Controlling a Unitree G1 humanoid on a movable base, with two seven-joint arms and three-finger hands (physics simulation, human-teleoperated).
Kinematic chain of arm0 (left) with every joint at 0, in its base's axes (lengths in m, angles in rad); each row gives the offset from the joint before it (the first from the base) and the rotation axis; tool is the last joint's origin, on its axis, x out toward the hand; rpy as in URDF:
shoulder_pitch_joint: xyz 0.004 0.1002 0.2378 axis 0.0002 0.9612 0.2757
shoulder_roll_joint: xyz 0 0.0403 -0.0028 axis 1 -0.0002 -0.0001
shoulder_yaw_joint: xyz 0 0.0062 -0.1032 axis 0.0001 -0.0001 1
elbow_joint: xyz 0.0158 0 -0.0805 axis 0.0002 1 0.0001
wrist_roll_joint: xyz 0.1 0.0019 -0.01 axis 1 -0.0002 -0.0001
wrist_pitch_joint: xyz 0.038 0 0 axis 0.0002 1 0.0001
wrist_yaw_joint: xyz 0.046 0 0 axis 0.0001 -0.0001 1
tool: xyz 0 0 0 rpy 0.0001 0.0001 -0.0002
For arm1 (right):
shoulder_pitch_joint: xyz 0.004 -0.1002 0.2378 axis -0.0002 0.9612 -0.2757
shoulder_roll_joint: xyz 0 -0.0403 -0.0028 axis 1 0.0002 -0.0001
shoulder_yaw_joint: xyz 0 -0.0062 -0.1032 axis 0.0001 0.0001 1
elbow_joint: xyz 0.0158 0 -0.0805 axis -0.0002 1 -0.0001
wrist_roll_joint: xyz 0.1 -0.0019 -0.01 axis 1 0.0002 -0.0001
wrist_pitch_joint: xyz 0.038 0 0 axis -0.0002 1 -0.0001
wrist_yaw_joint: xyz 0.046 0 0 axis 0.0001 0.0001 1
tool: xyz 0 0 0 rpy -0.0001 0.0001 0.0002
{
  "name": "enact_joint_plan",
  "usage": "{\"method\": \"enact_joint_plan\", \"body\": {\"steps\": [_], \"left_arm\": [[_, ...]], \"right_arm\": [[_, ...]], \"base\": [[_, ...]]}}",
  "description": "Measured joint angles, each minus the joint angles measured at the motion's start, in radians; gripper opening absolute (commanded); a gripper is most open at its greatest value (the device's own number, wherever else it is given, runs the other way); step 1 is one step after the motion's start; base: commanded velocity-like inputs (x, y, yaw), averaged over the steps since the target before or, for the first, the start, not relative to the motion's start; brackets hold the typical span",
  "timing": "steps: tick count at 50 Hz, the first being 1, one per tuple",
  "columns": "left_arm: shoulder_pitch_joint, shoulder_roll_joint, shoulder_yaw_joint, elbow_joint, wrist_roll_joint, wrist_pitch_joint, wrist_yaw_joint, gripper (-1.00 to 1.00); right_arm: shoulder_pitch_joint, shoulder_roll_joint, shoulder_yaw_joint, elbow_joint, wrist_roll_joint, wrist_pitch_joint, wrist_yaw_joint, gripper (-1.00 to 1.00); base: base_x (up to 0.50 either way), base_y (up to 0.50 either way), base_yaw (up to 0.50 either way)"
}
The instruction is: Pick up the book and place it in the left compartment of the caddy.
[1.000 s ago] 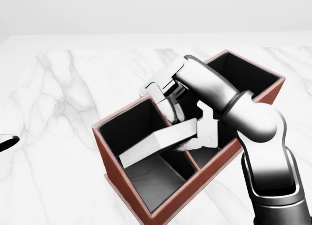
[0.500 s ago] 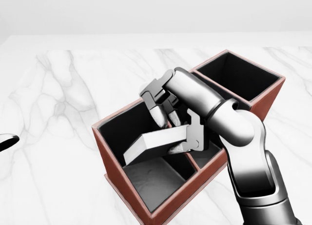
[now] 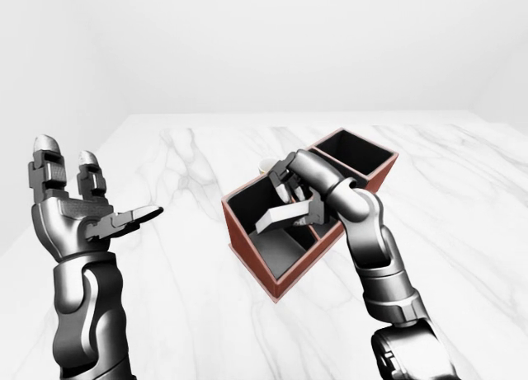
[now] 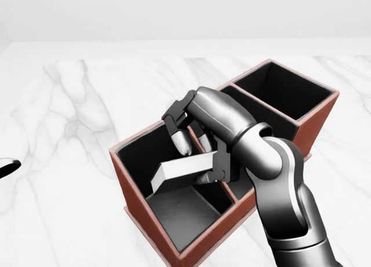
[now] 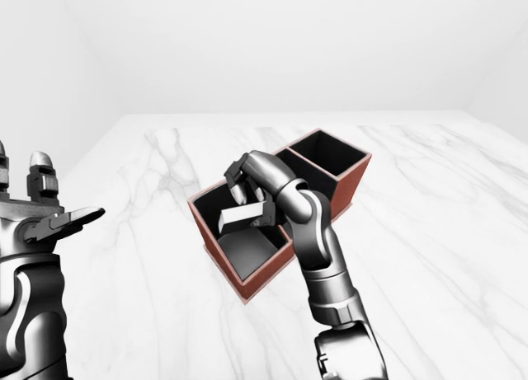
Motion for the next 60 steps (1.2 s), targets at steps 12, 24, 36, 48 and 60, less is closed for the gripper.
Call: {"method": "enact_joint_plan", "body": {"steps": [12,24,36,48,60], "left_arm": [[-0.001,0.0,0.0,0.001,-0.001,0.0,0.0,1.0],[-0.001,0.002,0.002,0.001,-0.004,0.0,0.001,1.0],[-0.004,0.004,0.004,-0.003,-0.009,0.0,0.003,1.0],[-0.003,0.004,0.005,-0.007,-0.01,0.0,0.005,1.0],[-0.003,0.007,0.011,-0.014,-0.017,0.0,0.006,1.0]], "right_arm": [[-0.003,0.013,-0.008,0.036,-0.033,0.0,-0.026,-1.0],[-0.016,0.022,-0.012,0.1,-0.028,0.0,-0.057,-1.0],[-0.04,0.024,-0.018,0.181,-0.01,0.0,-0.093,-1.0],[-0.051,0.025,-0.019,0.241,0.0,0.0,-0.127,-1.0],[-0.058,0.033,-0.016,0.292,0.005,0.0,-0.152,-1.0]], "base": [[0.0,0.0,0.0],[0.0,0.0,0.0],[0.0,0.0,0.0],[0.0,0.0,0.0],[0.0,0.0,0.0]]}}
